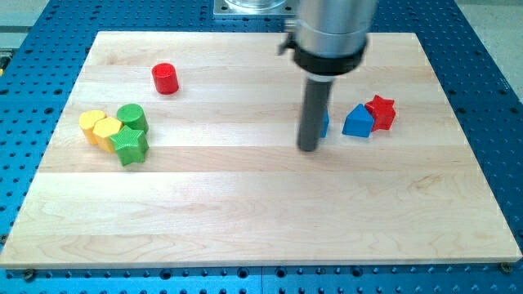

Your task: Place your hand at the left center

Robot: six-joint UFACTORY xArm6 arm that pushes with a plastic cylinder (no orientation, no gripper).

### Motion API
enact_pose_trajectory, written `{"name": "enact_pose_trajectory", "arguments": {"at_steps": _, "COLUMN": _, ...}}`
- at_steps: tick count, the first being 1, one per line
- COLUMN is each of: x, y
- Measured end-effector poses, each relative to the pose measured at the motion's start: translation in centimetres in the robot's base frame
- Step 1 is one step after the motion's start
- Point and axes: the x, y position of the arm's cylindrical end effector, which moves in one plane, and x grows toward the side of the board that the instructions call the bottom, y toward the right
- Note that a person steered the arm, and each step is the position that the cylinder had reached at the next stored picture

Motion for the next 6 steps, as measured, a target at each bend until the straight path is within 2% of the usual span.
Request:
{"name": "enact_pose_trajectory", "arguments": {"at_steps": 1, "x": -1.0, "y": -3.2}}
{"name": "enact_pose_trajectory", "arguments": {"at_steps": 2, "x": -2.3, "y": 2.2}}
{"name": "enact_pose_trajectory", "arguments": {"at_steps": 3, "x": -2.1, "y": 1.9}}
{"name": "enact_pose_trajectory", "arguments": {"at_steps": 4, "x": 4.5, "y": -8.6}}
{"name": "enact_pose_trajectory", "arguments": {"at_steps": 5, "x": 8.6, "y": -17.9}}
{"name": "enact_pose_trajectory", "arguments": {"at_steps": 6, "x": 11.5, "y": -33.0}}
